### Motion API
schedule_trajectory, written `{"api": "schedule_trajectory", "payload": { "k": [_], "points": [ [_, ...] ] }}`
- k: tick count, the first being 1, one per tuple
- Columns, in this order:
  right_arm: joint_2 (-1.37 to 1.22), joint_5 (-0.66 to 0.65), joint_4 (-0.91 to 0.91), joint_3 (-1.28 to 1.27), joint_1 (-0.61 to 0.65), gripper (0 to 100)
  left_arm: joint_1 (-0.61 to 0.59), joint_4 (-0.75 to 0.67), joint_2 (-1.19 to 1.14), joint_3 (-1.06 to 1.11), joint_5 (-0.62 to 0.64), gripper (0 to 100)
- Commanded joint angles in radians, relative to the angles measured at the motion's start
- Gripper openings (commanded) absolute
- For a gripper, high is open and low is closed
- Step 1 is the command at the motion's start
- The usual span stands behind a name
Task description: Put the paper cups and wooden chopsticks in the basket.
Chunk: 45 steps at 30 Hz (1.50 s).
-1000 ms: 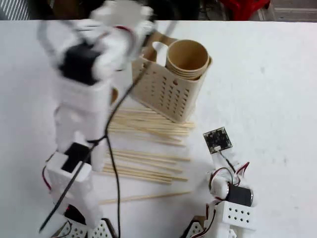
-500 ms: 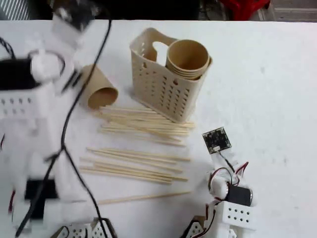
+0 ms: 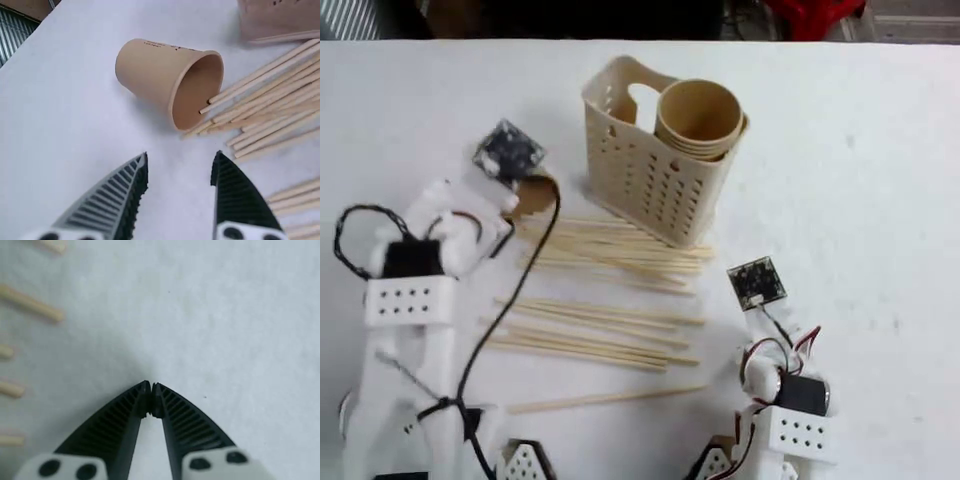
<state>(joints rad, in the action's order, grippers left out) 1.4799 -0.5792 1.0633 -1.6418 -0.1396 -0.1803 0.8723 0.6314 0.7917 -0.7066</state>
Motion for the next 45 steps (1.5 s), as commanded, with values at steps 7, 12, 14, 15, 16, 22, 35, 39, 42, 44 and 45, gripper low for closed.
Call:
{"api": "schedule_trajectory", "payload": {
  "k": [7, 12, 14, 15, 16, 22, 35, 39, 42, 44, 45],
  "points": [
    [-0.005, -0.009, -0.018, 0.005, 0.01, 2.1, -0.002, -0.427, -0.041, 0.163, -0.009, 23],
    [-0.005, -0.009, -0.018, 0.005, 0.01, 2.1, -0.007, -0.528, -0.315, 0.044, -0.002, 23],
    [-0.005, -0.009, -0.018, 0.005, 0.01, 2.1, -0.01, -0.528, -0.426, -0.032, 0.0, 23],
    [-0.005, -0.009, -0.018, 0.005, 0.01, 2.1, -0.01, -0.528, -0.473, -0.068, 0.0, 23],
    [-0.005, -0.009, -0.018, 0.005, 0.01, 2.1, -0.01, -0.532, -0.513, -0.098, 0.0, 23],
    [-0.005, -0.009, -0.018, 0.005, 0.01, 2.1, -0.021, -0.537, -0.63, -0.229, 0.08, 23],
    [-0.005, -0.009, -0.018, 0.005, 0.01, 2.1, -0.054, -0.698, -0.766, -0.252, 0.19, 5],
    [-0.005, -0.009, -0.018, 0.005, 0.01, 2.1, -0.054, -0.689, -0.699, -0.247, 0.239, 2],
    [-0.005, -0.009, -0.018, 0.005, 0.01, 2.1, -0.053, -0.605, -0.601, -0.262, 0.278, 2],
    [-0.005, -0.009, -0.018, 0.005, 0.01, 2.1, -0.048, -0.473, -0.509, -0.305, 0.315, 2],
    [-0.005, -0.009, -0.018, 0.005, 0.012, 2.1, -0.047, -0.396, -0.46, -0.341, 0.338, 2]
  ]
}}
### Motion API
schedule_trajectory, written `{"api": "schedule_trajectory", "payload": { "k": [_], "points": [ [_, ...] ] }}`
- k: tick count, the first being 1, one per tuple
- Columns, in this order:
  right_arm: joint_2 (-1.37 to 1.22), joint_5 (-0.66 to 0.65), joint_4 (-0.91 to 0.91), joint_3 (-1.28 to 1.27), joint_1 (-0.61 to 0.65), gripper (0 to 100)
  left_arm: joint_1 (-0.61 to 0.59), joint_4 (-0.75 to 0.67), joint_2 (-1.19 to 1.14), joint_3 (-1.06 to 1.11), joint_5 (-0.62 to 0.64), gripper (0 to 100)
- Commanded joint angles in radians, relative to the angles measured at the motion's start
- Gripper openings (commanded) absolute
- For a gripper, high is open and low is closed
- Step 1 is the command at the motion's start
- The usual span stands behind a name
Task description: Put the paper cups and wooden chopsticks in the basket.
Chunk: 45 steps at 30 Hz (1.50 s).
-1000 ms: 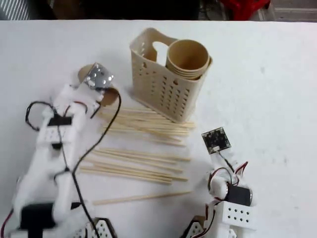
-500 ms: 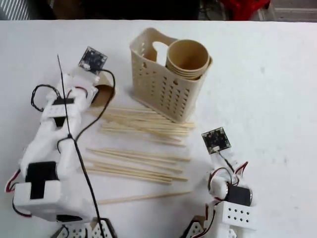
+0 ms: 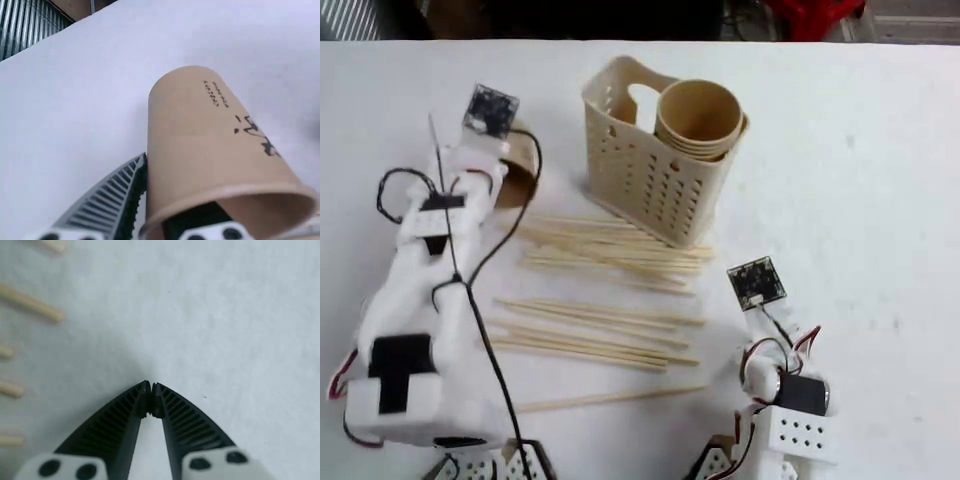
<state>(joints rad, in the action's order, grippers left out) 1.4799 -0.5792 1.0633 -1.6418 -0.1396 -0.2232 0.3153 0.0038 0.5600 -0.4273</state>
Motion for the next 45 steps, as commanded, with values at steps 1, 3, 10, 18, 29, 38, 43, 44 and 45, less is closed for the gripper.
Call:
{"api": "schedule_trajectory", "payload": {
  "k": [1, 3, 10, 18, 29, 38, 43, 44, 45],
  "points": [
    [-0.005, -0.009, -0.018, 0.005, 0.012, 2.1, -0.001, 0.239, 0.222, -0.146, 0.084, 2],
    [-0.005, -0.009, -0.018, 0.005, 0.012, 2.1, 0.015, 0.377, 0.32, -0.236, 0.126, 2],
    [-0.005, -0.009, -0.018, 0.005, 0.013, 2.1, 0.245, 0.724, 0.555, -0.554, 0.143, 2],
    [-0.005, -0.009, -0.016, 0.005, 0.012, 2.1, 0.542, 0.766, 0.492, -0.729, 0.229, 8],
    [-0.005, -0.009, -0.016, 0.005, 0.012, 2.1, 0.651, 0.769, 0.116, -0.925, 0.229, 10],
    [-0.005, -0.009, -0.016, 0.005, 0.013, 2.1, 0.673, 0.793, 0.01, -1.128, 0.255, 10],
    [-0.005, -0.009, -0.016, 0.005, 0.013, 2.1, 0.684, 0.79, 0.007, -1.132, 0.264, 10],
    [-0.005, -0.009, -0.016, 0.005, 0.013, 2.1, 0.682, 0.79, -0.001, -1.119, 0.262, 10],
    [-0.005, -0.009, -0.016, 0.005, 0.013, 2.1, 0.677, 0.79, -0.013, -1.112, 0.261, 10]
  ]
}}
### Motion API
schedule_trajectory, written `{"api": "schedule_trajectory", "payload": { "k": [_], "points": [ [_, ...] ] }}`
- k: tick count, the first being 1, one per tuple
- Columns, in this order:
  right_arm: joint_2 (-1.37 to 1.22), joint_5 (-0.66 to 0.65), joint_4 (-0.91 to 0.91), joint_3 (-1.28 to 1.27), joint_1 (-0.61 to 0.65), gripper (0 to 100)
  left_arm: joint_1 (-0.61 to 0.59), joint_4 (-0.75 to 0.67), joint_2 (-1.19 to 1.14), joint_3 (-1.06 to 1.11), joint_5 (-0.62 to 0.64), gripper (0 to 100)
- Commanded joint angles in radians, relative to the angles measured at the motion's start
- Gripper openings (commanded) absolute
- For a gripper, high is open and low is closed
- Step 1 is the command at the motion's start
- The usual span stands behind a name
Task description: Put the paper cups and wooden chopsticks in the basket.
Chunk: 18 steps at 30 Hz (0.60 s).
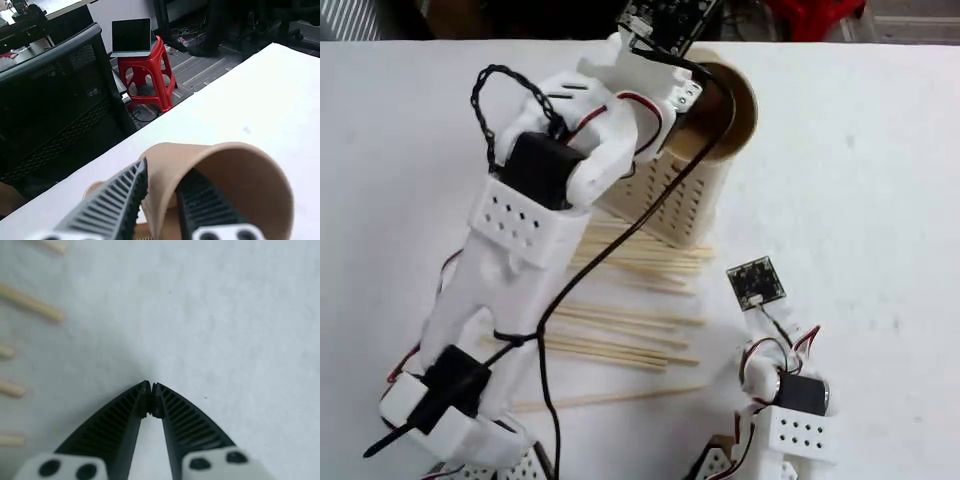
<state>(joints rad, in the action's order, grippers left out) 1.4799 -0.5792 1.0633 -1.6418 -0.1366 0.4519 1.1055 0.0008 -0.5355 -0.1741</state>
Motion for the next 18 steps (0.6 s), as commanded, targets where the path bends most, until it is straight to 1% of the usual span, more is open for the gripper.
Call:
{"api": "schedule_trajectory", "payload": {
  "k": [1, 7, 12, 18],
  "points": [
    [-0.005, -0.009, -0.016, 0.005, 0.01, 2.1, -0.001, 0.0, -0.025, -0.012, 0.008, 10],
    [-0.005, -0.009, -0.016, 0.005, 0.008, 2.1, -0.002, -0.009, -0.114, -0.015, 0.008, 10],
    [-0.005, -0.009, -0.016, 0.005, 0.008, 2.1, -0.002, -0.015, -0.125, -0.021, 0.017, 10],
    [-0.005, -0.009, -0.016, 0.005, 0.01, 2.1, -0.002, 0.031, -0.128, -0.169, 0.012, 10]
  ]
}}
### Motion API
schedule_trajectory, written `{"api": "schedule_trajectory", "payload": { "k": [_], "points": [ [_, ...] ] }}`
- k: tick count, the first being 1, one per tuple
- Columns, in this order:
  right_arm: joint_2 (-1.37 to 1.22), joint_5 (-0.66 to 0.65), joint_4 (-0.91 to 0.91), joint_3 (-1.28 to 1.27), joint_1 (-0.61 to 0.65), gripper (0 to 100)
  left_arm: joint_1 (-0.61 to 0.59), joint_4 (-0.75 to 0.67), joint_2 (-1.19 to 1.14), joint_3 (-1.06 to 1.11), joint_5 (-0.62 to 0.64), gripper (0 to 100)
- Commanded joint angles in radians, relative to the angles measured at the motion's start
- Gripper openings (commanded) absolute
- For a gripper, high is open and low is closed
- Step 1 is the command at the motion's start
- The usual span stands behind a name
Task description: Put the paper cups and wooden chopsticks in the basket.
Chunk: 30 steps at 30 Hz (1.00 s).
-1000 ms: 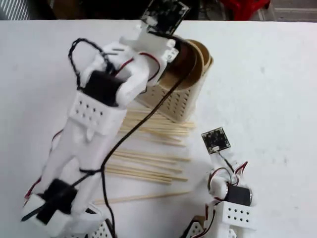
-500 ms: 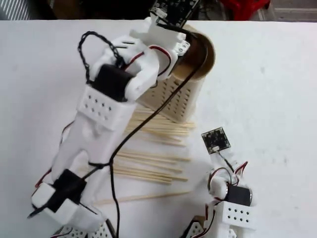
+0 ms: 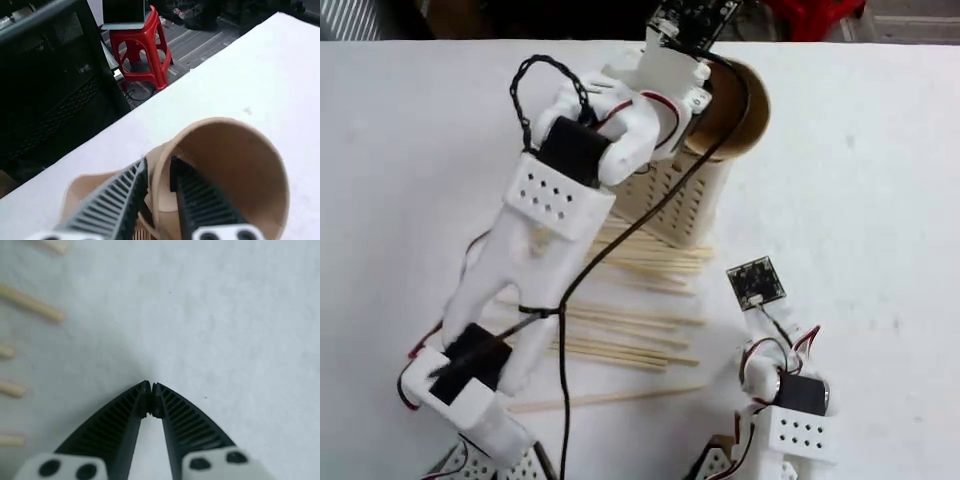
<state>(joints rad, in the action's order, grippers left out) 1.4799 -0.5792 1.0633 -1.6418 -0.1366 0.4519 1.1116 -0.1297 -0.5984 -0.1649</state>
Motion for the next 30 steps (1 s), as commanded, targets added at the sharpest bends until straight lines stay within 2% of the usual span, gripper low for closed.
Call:
{"api": "schedule_trajectory", "payload": {
  "k": [1, 16, 30],
  "points": [
    [-0.005, -0.009, -0.016, 0.005, 0.01, 2.1, -0.002, 0.038, -0.001, -0.133, 0.002, 10],
    [-0.005, -0.009, -0.016, 0.005, 0.008, 2.1, -0.041, 0.048, -0.061, -0.181, 0.0, 10],
    [-0.005, -0.009, -0.016, 0.005, 0.01, 2.1, -0.067, -0.034, -0.125, -0.219, 0.0, 10]
  ]
}}
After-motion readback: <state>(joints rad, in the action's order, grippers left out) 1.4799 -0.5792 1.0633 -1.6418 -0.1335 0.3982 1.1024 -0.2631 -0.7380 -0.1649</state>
